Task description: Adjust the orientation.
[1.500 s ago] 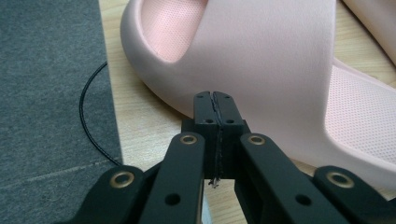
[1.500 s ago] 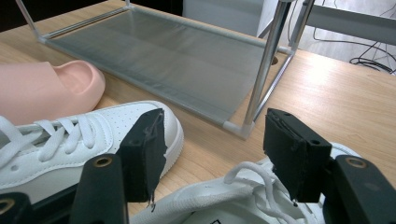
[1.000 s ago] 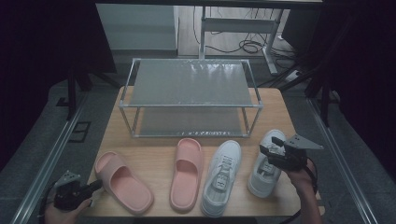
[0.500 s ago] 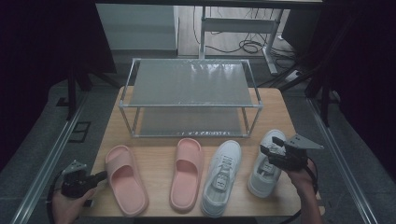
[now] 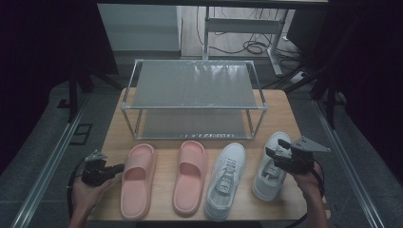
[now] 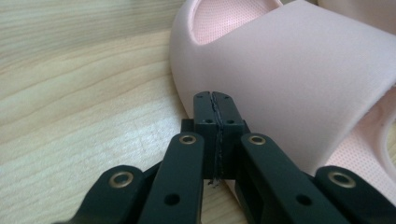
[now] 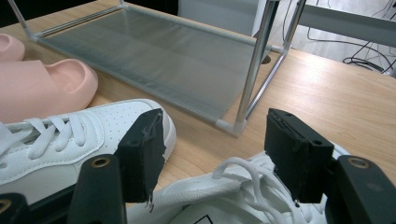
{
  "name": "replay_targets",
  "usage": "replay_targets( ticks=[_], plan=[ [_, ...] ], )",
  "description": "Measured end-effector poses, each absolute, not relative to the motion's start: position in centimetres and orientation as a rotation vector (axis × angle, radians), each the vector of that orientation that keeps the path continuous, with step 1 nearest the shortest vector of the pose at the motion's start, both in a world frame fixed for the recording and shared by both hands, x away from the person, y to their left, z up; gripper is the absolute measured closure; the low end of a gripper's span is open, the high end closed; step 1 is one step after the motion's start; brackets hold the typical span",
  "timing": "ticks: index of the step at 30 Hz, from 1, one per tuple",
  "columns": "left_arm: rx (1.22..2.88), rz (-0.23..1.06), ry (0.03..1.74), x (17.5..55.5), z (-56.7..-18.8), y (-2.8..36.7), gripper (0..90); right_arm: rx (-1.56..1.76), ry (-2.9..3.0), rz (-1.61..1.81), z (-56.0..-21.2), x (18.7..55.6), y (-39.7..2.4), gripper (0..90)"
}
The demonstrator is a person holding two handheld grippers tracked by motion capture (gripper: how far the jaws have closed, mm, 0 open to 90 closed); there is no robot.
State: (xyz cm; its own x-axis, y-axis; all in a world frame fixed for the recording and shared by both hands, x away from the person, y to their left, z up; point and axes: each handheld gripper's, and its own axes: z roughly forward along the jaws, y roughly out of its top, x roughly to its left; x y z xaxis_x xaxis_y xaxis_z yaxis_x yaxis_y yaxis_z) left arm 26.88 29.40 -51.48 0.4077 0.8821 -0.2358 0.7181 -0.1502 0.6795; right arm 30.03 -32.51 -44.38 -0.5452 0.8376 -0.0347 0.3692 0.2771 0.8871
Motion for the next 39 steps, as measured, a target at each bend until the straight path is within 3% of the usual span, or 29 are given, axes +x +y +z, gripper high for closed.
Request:
replay_targets(
  ticks=[5,15,39],
  plan=[
    [1.878,0.295,1.347,25.1,-50.7,29.8,90.0,1.081,2.041,1.218,-44.3,30.0,-32.7,38.6],
    [1.876,0.205,1.244,20.8,-49.7,28.9,90.0,1.064,2.051,1.216,-44.4,30.0,-32.3,38.5],
    [1.894,0.180,1.290,21.9,-51.3,28.9,90.0,1.054,2.057,1.215,-44.4,29.9,-32.2,38.4]
  ],
)
